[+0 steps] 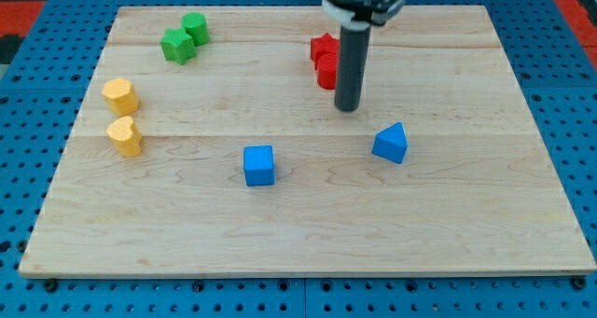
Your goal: Slide yellow heart to blue cube
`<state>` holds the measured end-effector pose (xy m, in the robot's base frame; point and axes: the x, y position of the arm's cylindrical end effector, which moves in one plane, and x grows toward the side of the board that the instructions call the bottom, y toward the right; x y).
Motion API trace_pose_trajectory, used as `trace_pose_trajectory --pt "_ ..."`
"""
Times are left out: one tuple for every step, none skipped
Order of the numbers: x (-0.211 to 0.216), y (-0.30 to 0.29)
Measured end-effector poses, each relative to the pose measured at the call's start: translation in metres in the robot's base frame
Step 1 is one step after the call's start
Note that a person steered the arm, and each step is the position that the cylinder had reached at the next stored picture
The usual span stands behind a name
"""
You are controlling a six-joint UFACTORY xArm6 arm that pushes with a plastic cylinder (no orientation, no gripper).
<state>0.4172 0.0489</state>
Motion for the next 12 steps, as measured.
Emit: trace_pose_trajectory --pt "0.045 -0.033" --pt "0.077 -0.075" --pt "0.074 -0.123" --pt "0.066 -0.120" --pt "0.017 -0.134" --pt "-0.002 -0.183" --pt "0.000 -0.228" --pt "0.007 -0.267" --pt "0.009 -0.298" --pt "0.019 -0.301" --pt "0.041 -0.303" --pt "0.064 -0.283"
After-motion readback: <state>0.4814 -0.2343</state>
